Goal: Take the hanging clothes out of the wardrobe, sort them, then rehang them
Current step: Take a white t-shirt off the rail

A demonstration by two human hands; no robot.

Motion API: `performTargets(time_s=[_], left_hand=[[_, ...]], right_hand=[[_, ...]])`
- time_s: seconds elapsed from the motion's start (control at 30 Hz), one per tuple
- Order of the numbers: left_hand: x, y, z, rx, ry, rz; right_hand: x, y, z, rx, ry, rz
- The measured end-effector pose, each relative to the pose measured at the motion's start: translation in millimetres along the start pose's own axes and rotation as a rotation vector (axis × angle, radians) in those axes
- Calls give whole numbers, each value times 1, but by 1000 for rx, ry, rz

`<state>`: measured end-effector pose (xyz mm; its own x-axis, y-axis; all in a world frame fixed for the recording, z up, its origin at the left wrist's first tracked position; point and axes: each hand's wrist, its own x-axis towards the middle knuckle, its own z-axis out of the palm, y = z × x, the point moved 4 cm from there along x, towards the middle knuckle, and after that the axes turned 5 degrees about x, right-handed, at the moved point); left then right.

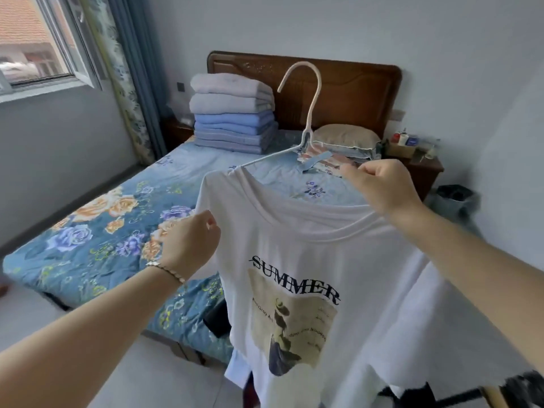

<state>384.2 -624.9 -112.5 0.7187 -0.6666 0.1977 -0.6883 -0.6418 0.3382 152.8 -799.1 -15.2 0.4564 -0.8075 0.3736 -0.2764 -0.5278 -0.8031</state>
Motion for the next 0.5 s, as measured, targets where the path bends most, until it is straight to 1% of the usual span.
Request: performTargets(time_s=[0.13,0.27,0.33,0.4,0.47,0.5], left_hand=[[20,35,30,10,-57,63],[46,61,68,58,-104,95],[63,72,92,75,-122,91],[82,81,120,96,-149,75],[103,91,149,132,-181,52],[114,97,165,149,-195,39]], right_hand=[[41,62,-24,-128,84,14],[75,137,-21,-194,80,0],[91,180,-15,-203,58,38],[109,226,0,-213,-6,24],[130,281,19,-298,-56,-18],[142,310,30,-354,-78,3]])
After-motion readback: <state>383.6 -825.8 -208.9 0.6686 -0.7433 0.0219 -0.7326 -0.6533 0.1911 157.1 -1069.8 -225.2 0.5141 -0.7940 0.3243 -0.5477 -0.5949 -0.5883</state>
